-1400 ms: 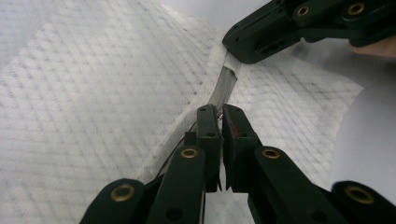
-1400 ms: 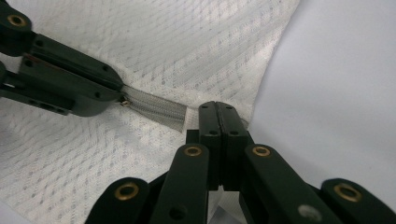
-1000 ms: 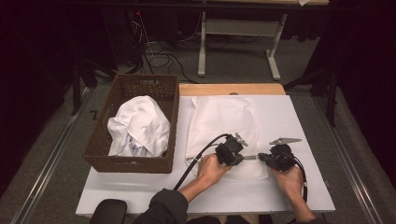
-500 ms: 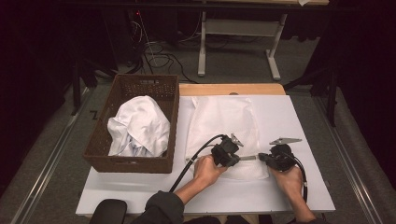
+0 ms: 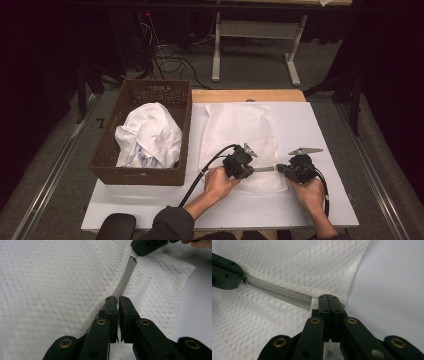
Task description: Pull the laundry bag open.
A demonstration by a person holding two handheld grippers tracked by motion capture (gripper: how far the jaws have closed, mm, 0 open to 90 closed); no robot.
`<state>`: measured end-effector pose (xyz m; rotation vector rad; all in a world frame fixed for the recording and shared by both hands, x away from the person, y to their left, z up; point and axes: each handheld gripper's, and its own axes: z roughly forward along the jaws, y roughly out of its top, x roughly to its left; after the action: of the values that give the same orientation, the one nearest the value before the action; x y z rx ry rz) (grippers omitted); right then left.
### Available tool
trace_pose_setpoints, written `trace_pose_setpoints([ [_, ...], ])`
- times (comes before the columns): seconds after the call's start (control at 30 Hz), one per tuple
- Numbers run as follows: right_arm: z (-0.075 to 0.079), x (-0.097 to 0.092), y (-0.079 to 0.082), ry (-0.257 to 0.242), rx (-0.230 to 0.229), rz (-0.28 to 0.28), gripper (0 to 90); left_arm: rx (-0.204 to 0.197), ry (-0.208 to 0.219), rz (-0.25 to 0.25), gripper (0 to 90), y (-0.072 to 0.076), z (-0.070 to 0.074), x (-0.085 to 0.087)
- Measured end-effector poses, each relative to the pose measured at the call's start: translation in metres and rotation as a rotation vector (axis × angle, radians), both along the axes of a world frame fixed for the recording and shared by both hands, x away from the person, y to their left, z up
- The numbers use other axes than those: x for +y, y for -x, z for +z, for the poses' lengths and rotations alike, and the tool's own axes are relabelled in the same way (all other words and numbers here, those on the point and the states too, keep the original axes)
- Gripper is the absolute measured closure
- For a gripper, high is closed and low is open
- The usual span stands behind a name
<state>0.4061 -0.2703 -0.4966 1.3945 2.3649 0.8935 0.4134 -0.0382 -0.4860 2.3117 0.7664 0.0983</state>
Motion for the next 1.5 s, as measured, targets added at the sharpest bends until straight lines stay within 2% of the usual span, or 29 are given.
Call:
trace_pose_setpoints([
  [0.93,0.0,0.001,0.001,0.016,-0.015,0.008,90.0,-0.005,0.011,0.024,85.9,0.004,0.0,0.017],
  [1.5,-0.001,0.001,0.001,0.015,-0.016,0.008,90.0,-0.02,0.001,0.033,85.9,0.007,0.0,0.023],
])
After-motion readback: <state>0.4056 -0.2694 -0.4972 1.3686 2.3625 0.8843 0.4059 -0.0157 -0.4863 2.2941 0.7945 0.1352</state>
